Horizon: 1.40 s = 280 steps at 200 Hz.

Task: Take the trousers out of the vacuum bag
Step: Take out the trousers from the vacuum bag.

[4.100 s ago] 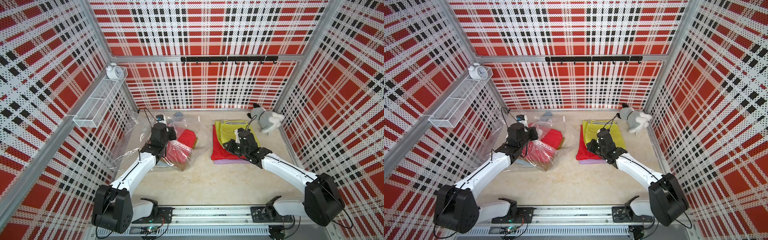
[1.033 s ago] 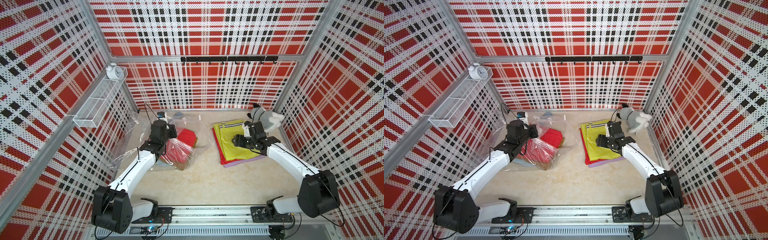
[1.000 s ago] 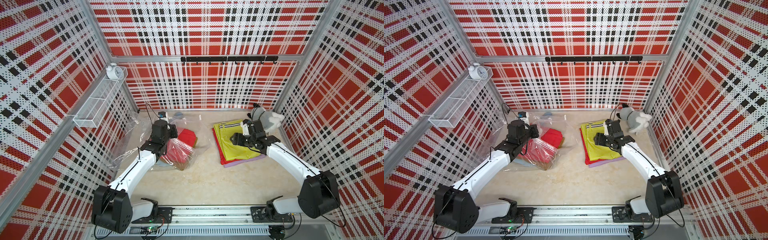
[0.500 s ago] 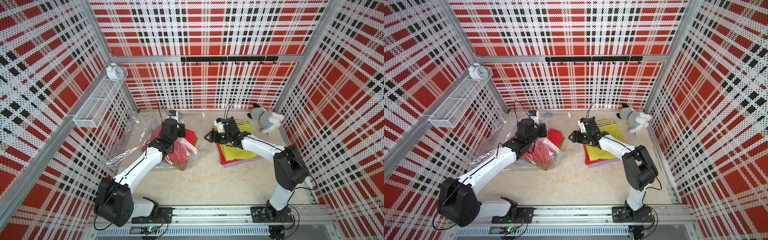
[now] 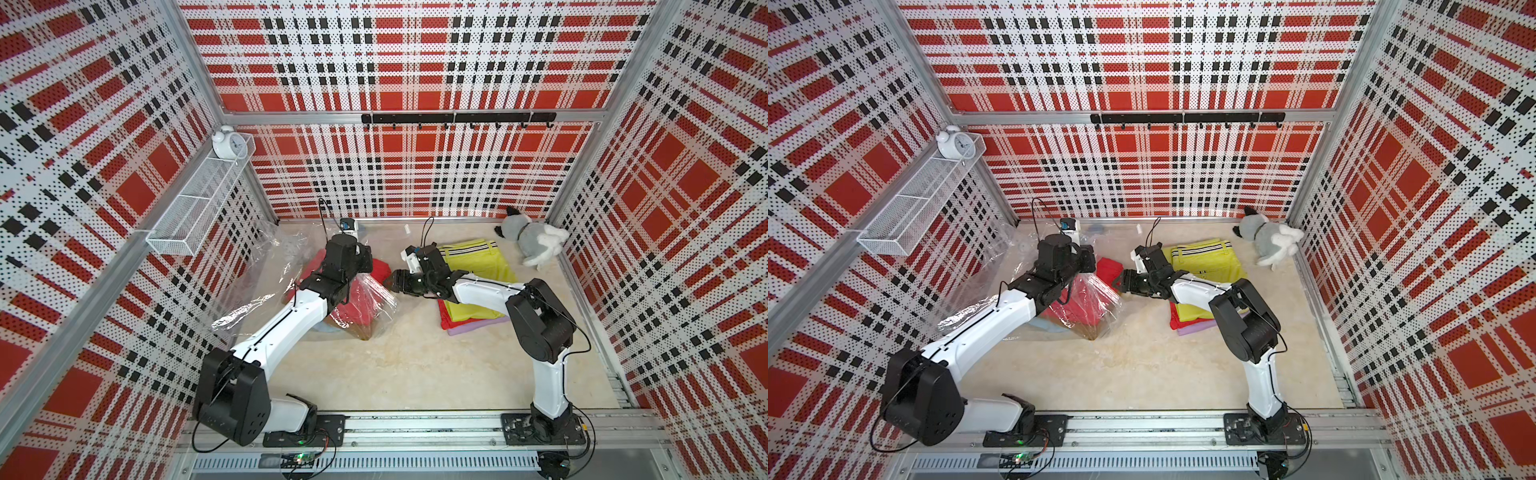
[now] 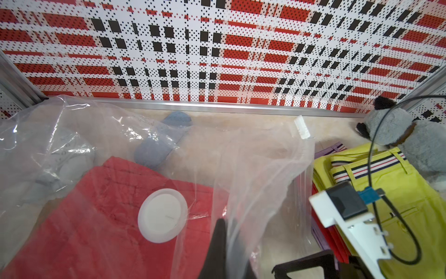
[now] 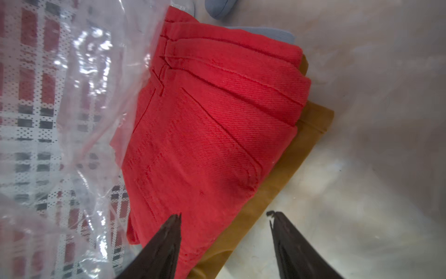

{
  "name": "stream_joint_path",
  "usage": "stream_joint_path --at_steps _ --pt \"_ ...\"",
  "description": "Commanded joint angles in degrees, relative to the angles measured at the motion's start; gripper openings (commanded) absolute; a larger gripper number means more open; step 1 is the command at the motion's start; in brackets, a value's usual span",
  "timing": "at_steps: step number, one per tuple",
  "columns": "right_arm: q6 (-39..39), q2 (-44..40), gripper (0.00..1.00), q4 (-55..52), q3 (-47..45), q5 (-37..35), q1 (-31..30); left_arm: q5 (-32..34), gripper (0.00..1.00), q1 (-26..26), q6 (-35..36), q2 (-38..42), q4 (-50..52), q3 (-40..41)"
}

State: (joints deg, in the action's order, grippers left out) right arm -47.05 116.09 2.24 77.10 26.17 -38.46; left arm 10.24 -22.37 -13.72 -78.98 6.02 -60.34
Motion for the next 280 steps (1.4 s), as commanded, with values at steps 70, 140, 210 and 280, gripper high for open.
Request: stream_joint_path --at_steps 70,140,210,280 --pt "-1.74 6.13 0.63 -1.02 7.4 0.63 -1.62 -4.9 0.0 3.45 3.32 -1.76 0.04 -8.03" --pt "-0.95 5.87 0.63 -5.73 7.52 -1.08 -2.55 -8.41 0.0 7.32 2.0 -0.06 -2.82 -4.89" --pt "-1.45 7.25 0.62 -3.92 8.41 0.15 -2.98 -9.49 0.0 9.72 1.33 0.1 -3.47 -4.32" --pt "-1.73 8.78 0.59 -3.35 11.93 1.6 -3.99 -8.59 0.0 9.73 1.82 -0.08 -3.43 -3.91"
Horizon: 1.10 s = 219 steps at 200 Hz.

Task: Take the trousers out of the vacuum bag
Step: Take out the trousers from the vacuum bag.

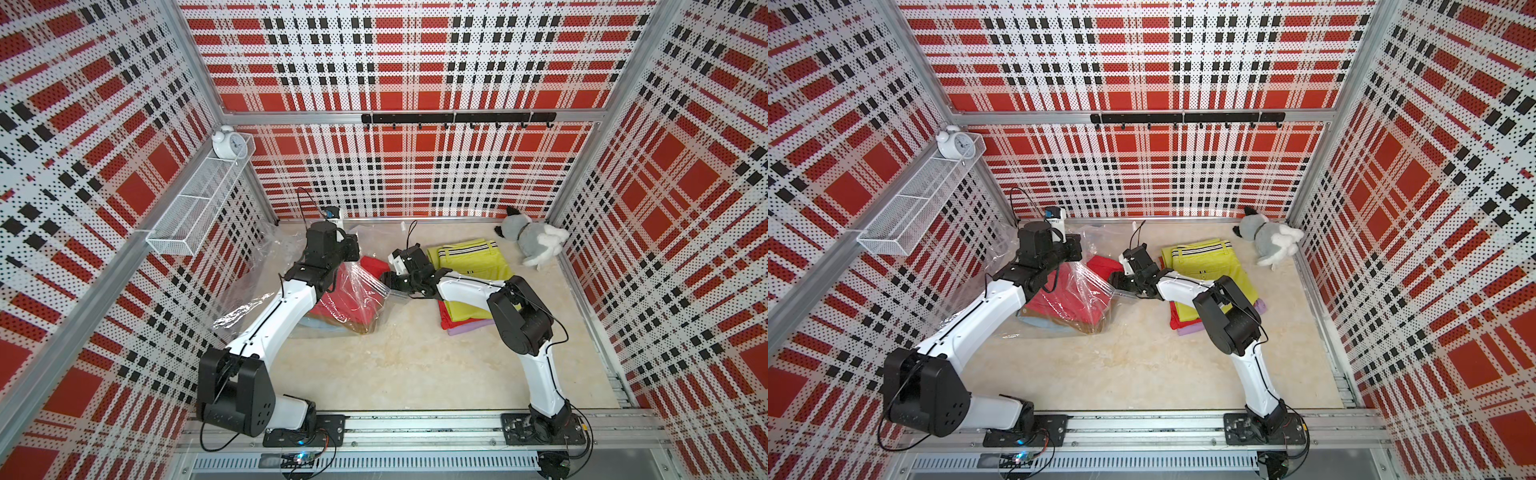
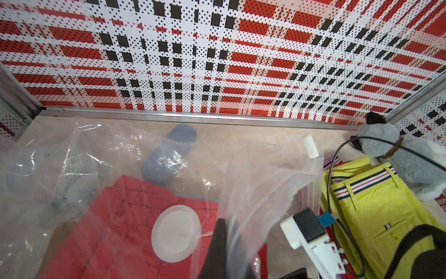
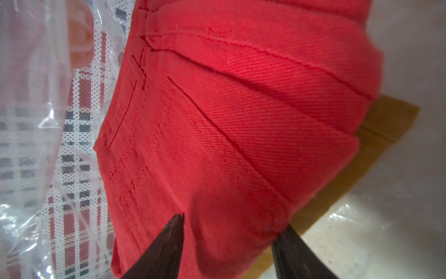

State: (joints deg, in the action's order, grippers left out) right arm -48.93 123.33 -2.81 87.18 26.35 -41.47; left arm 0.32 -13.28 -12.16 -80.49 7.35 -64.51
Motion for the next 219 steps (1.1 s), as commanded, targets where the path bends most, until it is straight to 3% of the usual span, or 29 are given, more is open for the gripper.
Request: stream_joint_path --at_steps 1,34,87,120,149,219 --pt "0.15 1.55 0.59 1.68 1.9 1.42 -0.98 1.3 0.0 0.63 0.24 1.45 -4.74 0.27" --pt "-0.6 2.58 0.55 2.81 2.36 2.17 -1.11 1.44 0.0 0.67 0.21 1.32 -4.81 0.33" --pt "-0.84 1.73 0.2 4.38 2.56 2.36 -1.07 1.72 0.0 0.82 0.48 1.19 -4.8 0.43" --pt "0.81 -0.37 0.09 2.89 3.19 1.72 -1.04 1.77 0.0 1.07 0.54 1.21 -4.76 0.44" --pt "3.27 -3.2 0.04 -0.92 4.31 -0.35 -0.39 1.63 0.0 1.24 0.48 1.17 -4.79 0.44" --pt "8.49 -11.83 0.04 -7.39 4.51 -5.17 1.69 1.44 0.0 1.54 0.35 1.1 -4.79 0.4"
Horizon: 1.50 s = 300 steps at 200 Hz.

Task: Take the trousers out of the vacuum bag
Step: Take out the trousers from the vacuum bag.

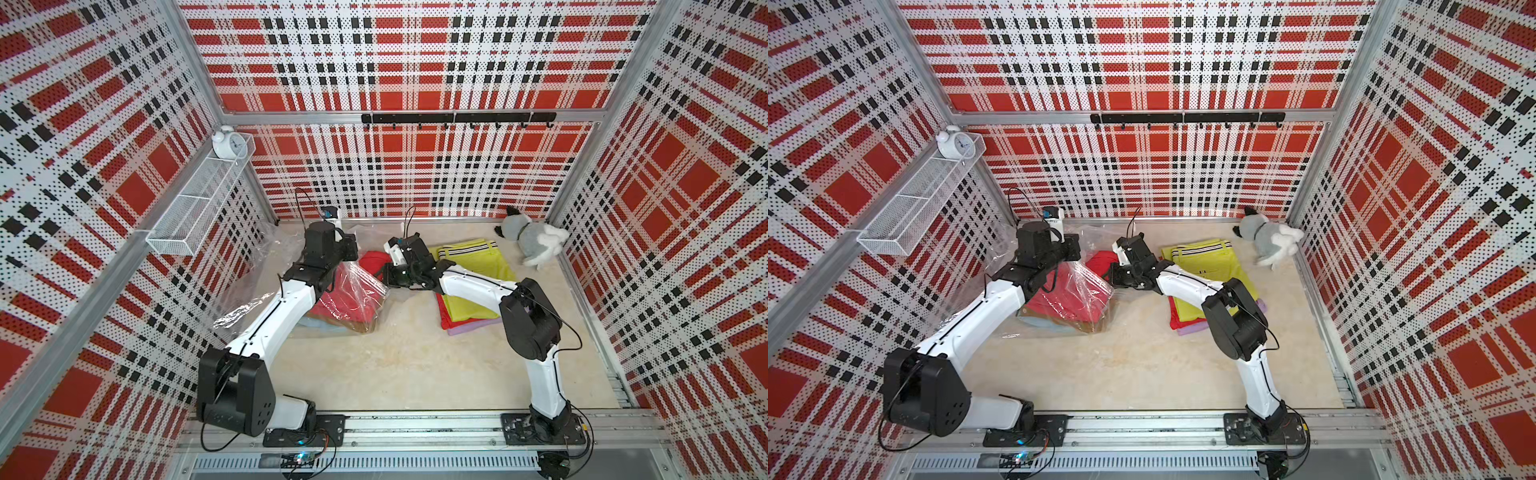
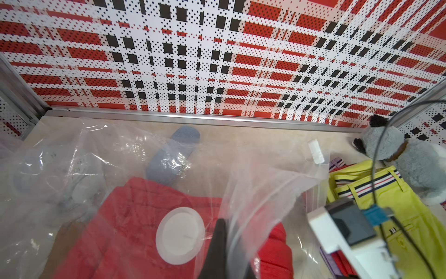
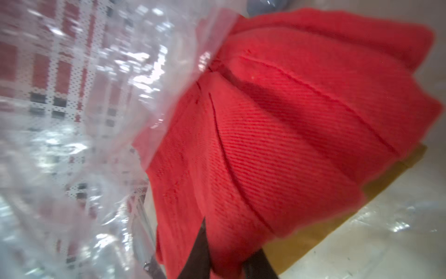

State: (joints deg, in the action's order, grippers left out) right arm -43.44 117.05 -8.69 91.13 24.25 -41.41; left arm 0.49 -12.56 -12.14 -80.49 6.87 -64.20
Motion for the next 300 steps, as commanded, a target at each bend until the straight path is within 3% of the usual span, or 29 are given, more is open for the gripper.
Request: stream_joint_path --at_steps 1,52,153,242,300 --pt "3.01 -5.58 0.04 -1.51 0.5 -3.16 1.7 1.27 0.0 0.85 0.3 1.07 -4.32 0.07" --pt "0.73 -6.47 0.08 2.93 -6.61 -3.6 5.06 1.24 0.0 0.78 0.28 0.78 -4.31 0.07" --pt "-5.7 -2.56 0.58 7.36 -10.79 -2.98 5.18 1.7 0.0 -1.15 1.56 0.48 -3.7 -0.89" --pt "-13.33 0.03 0.65 15.71 -17.64 1.4 5.2 2.42 0.0 -3.09 1.93 0.42 -3.62 -0.9" --pt "-16.45 3.08 0.68 20.26 -17.09 5.16 5.2 2.76 0.0 -3.09 2.05 0.33 -3.45 -0.75"
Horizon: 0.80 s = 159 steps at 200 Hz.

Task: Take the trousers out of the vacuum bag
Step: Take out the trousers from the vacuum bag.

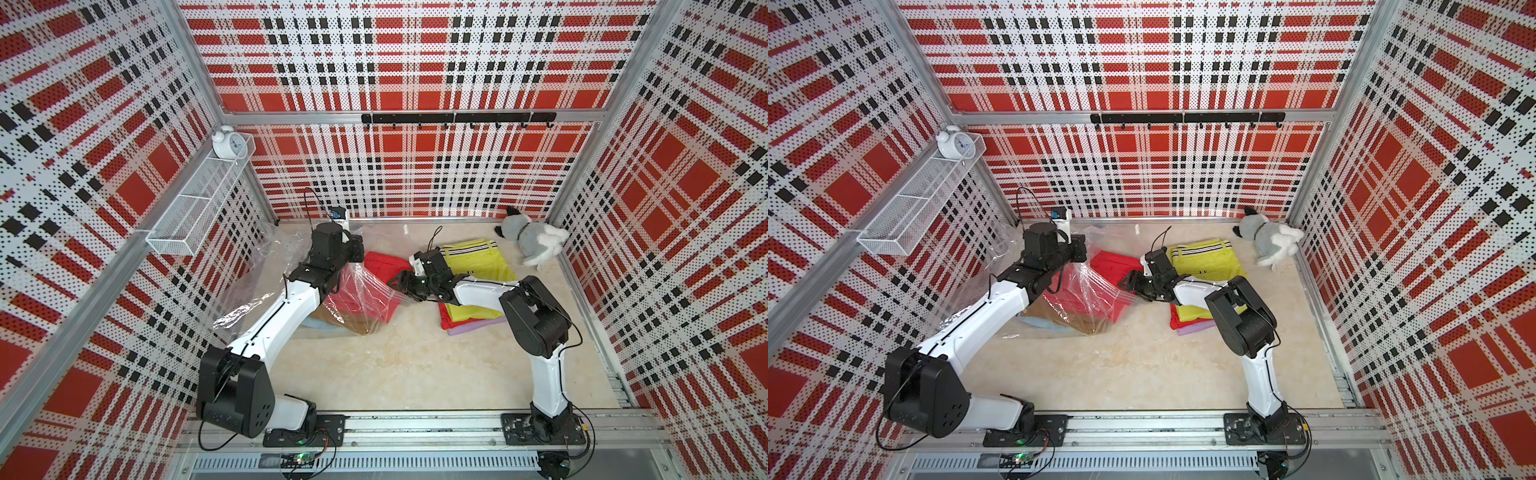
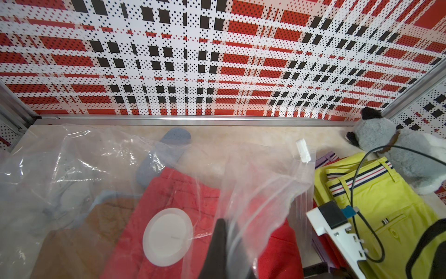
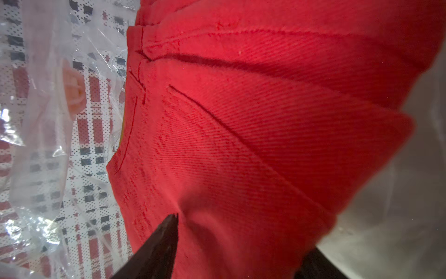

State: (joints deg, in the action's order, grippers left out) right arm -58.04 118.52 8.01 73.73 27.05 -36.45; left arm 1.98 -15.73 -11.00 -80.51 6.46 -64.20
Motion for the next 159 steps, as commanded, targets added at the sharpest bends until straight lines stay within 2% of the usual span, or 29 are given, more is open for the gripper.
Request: stream_joint_path --at_steps 1,55,91,109,159 --pt "-1.88 1.66 0.68 3.62 0.29 2.38 0.24 1.27 0.0 0.08 0.91 0.35 -3.03 -0.79" --pt "-4.72 3.15 0.67 10.73 0.4 5.7 -0.34 1.33 0.0 0.08 0.99 0.27 -3.03 -0.71" --pt "-5.89 4.91 0.6 12.81 2.4 7.61 -1.03 1.51 0.0 0.08 1.05 0.44 -2.94 -0.67" --pt "-6.42 5.06 0.5 14.09 2.51 8.27 -1.08 1.52 0.0 0.04 1.07 0.44 -2.88 -0.61" --pt "-5.5 2.36 0.12 15.92 0.77 7.83 -0.95 1.49 0.0 0.2 1.07 0.52 -2.94 -0.69"
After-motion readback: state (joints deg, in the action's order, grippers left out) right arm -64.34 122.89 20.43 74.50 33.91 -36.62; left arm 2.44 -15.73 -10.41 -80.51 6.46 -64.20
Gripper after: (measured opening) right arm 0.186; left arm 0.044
